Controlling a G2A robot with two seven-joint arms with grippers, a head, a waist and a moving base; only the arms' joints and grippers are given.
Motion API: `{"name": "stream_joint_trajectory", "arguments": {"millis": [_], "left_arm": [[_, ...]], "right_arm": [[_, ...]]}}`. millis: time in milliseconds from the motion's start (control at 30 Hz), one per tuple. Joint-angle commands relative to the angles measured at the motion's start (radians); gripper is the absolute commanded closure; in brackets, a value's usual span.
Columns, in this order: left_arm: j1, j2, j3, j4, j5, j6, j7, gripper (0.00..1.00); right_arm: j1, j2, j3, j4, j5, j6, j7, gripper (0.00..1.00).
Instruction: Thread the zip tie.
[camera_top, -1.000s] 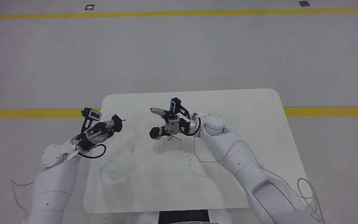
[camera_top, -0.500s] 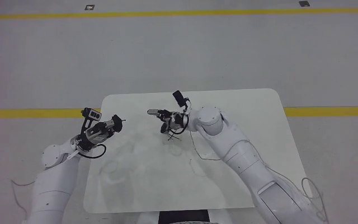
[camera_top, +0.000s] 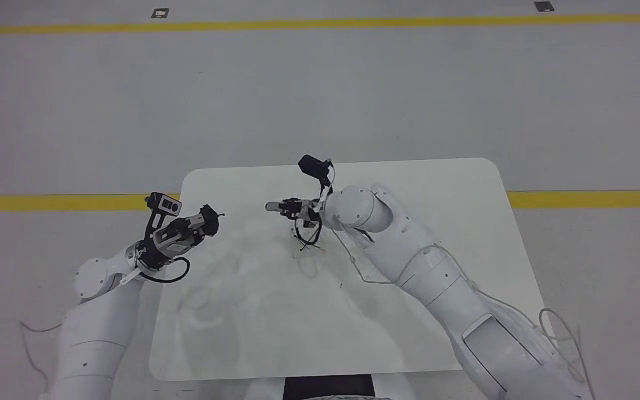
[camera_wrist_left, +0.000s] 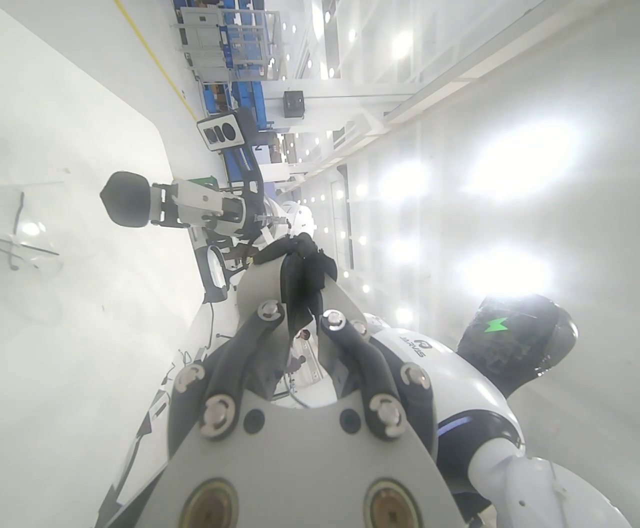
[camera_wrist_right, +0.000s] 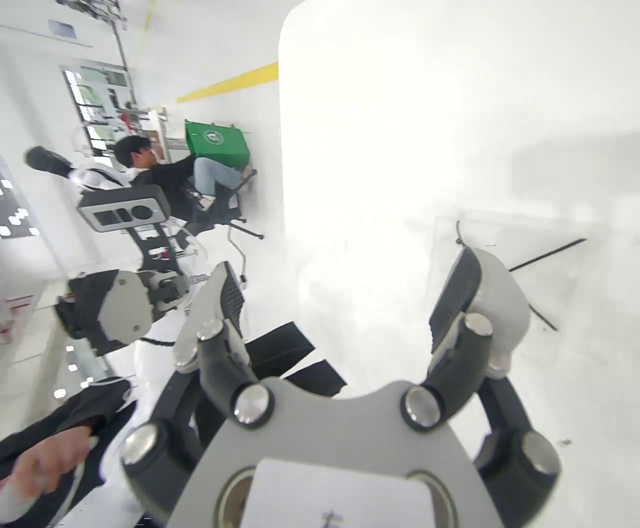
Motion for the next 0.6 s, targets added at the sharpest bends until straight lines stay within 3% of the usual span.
{"name": "stream_joint_trajectory", "arguments": {"millis": [0, 167, 233, 300, 567], "left_arm": [[0.0, 0.0, 0.0, 0.0, 0.0, 0.0, 0.0, 1.0], [0.0, 0.0, 0.0, 0.0, 0.0, 0.0, 0.0, 1.0], [0.0, 0.0, 0.0, 0.0, 0.0, 0.0, 0.0, 1.0], [0.0, 0.0, 0.0, 0.0, 0.0, 0.0, 0.0, 1.0], [0.0, 0.0, 0.0, 0.0, 0.0, 0.0, 0.0, 1.0]], "right_arm": [[-0.001, 0.0, 0.001, 0.0, 0.005, 0.0, 0.0, 0.0], [-0.002, 0.0, 0.0, -0.001, 0.0, -0.003, -0.004, 0.0], [-0.001, 0.004, -0.01, -0.014, -0.048, -0.033, -0.01, 0.0], [0.02, 0.011, -0.027, -0.025, -0.131, -0.06, 0.03, 0.0], [0.082, 0.031, -0.049, -0.051, -0.291, -0.18, 0.196, 0.0]]}}
